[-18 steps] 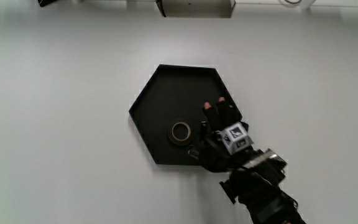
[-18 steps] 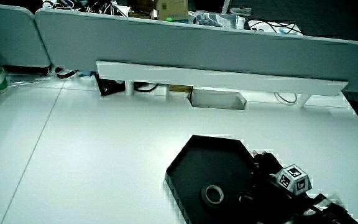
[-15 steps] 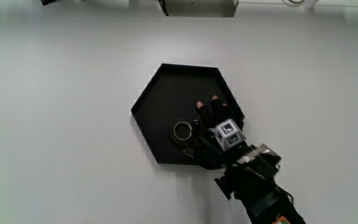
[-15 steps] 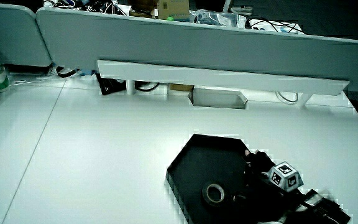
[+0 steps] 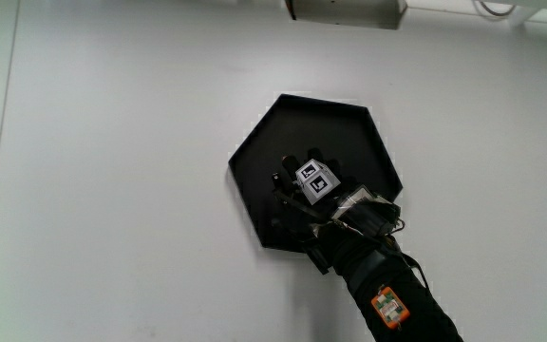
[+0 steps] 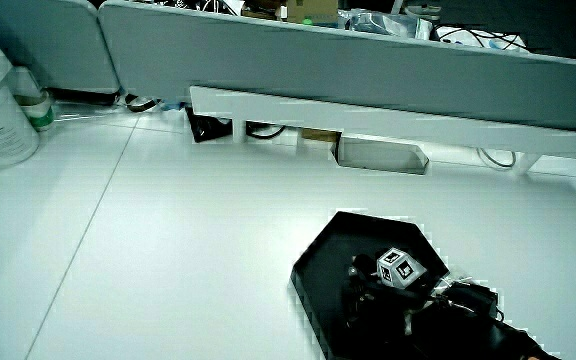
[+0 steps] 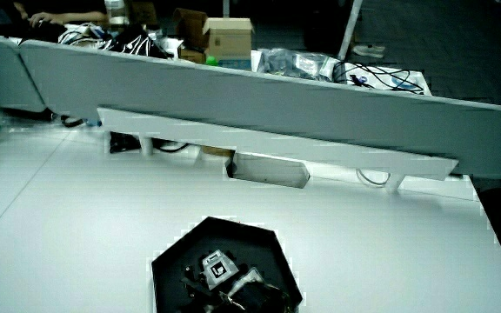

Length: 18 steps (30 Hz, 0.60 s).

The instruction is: Pick black tape from plate

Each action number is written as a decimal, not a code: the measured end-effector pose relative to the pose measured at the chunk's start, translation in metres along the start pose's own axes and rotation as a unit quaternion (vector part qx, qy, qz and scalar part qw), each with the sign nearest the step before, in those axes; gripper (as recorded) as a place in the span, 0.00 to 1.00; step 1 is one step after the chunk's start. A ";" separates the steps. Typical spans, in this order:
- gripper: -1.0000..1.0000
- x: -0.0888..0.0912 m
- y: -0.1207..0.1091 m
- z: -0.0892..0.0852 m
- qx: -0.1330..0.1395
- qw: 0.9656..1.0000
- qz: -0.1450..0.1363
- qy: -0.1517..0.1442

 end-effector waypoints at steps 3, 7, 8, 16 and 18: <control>0.90 -0.004 -0.004 0.002 0.038 0.999 -0.010 -0.015; 1.00 -0.006 -0.008 0.005 0.079 0.996 -0.037 -0.015; 1.00 -0.006 -0.011 0.006 0.083 0.996 -0.036 -0.009; 1.00 -0.007 -0.029 0.018 0.132 0.991 -0.017 0.009; 1.00 -0.007 -0.041 0.027 0.158 0.987 -0.015 0.016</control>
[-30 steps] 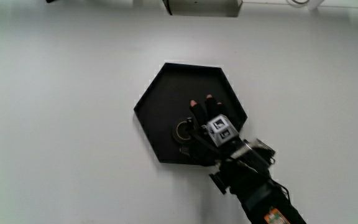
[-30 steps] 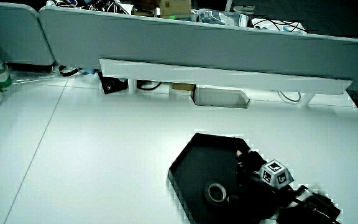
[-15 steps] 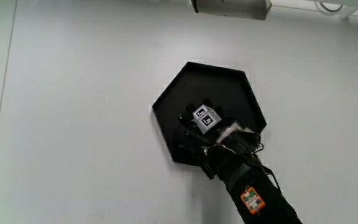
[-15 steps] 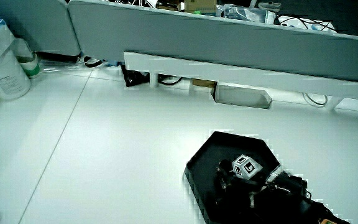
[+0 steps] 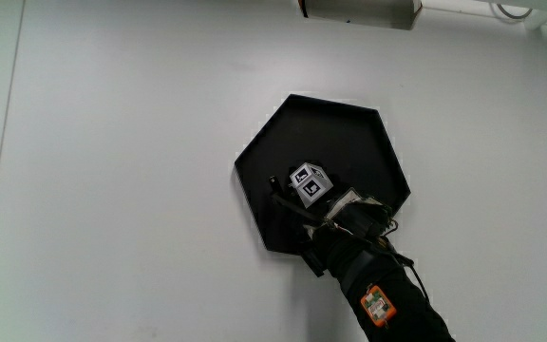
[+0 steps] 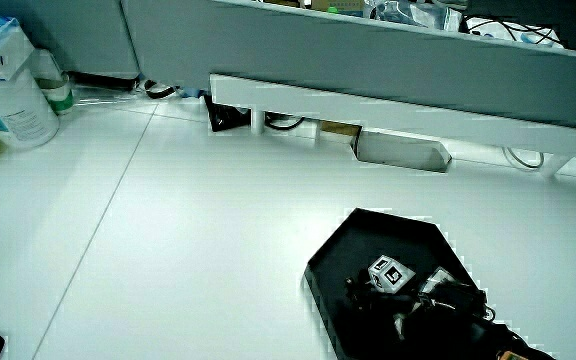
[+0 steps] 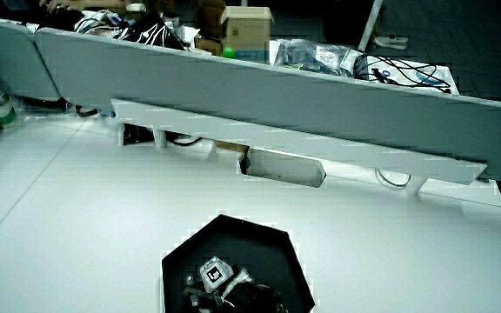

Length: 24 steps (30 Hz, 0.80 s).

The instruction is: Pick black tape from plate

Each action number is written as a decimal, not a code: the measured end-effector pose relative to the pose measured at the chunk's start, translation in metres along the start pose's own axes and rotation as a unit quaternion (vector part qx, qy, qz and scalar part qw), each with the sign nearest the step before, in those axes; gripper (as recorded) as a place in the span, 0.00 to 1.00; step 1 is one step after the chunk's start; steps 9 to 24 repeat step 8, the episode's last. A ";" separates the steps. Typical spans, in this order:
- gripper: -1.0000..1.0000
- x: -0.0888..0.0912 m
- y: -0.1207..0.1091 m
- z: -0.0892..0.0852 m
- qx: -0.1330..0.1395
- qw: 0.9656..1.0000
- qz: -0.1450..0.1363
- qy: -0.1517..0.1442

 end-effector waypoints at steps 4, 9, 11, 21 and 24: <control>1.00 0.003 -0.020 0.023 0.054 0.998 0.011 0.019; 1.00 0.012 -0.044 0.037 0.113 0.993 -0.001 0.031; 1.00 0.012 -0.044 0.037 0.113 0.993 -0.001 0.031; 1.00 0.012 -0.044 0.037 0.113 0.993 -0.001 0.031; 1.00 0.012 -0.044 0.037 0.113 0.993 -0.001 0.031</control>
